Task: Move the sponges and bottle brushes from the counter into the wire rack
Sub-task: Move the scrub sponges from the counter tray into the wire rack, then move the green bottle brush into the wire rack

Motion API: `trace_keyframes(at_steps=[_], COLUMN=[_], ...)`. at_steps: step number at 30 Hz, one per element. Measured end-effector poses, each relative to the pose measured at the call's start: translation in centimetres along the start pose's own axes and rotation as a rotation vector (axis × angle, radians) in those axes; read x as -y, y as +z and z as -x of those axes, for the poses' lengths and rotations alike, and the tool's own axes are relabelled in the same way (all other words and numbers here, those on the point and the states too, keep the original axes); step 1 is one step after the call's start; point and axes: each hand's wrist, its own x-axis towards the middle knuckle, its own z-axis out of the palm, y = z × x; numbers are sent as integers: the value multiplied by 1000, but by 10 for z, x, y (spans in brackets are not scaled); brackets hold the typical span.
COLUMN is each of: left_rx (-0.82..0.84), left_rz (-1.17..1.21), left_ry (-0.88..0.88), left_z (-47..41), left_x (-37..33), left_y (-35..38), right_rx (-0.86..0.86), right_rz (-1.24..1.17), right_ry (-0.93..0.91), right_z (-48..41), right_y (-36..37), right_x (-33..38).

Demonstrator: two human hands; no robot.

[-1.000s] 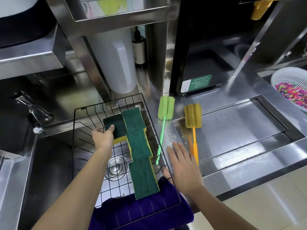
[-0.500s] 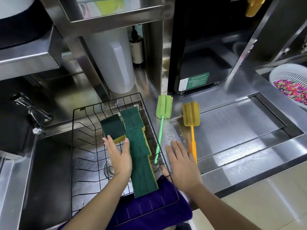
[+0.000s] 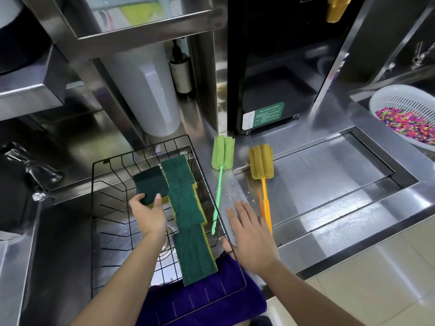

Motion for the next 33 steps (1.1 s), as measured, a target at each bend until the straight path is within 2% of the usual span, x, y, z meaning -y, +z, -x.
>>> trace_keyframes(at_steps=[13,18,21,24,27,33], left_rx=[119,184,144,18,-32,269], left_rz=[56,57,79,65,-150,-367], left_ry=[13,-40,-102,-121,50,654], left_z=[-19,-25,-24,-18,-4,45], left_x=[0,-5,-13,-22,-41,-83], left_y=[-19,-25,-27,-24,-13,35], right_rx=[-14,-20,-19,-16,-6,-11], right_rz=[2,4,6,1,-6,-27], right_ry=[-7,-3,-1,3,13,15], right_z=[-1,-1,0,0,0,0], right_y=[2,2,2,1,1,-2], right_x=[0,0,0,1,1,2])
